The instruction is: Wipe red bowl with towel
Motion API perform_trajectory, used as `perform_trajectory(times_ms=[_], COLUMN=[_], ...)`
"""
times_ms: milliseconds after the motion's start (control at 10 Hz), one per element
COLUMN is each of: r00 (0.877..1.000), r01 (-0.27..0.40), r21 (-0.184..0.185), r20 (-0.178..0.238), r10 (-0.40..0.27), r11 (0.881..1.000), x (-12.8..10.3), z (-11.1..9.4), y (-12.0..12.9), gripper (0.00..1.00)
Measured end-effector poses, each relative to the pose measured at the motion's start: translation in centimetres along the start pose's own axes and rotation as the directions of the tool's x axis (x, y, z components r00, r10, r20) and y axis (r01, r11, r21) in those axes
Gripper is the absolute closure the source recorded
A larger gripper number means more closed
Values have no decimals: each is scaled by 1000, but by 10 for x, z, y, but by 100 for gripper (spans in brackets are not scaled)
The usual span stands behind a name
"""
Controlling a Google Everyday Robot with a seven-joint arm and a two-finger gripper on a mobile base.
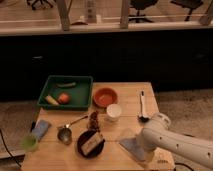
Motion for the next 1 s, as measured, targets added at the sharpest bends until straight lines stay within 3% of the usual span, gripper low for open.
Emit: perform_trajectory(times_ms=[1000], r00=[1000], r01=[-15], r21=[-20], r20=[1], r10=[15], r11=[1000], x=[4], z=[8], y=[-1], gripper=[20])
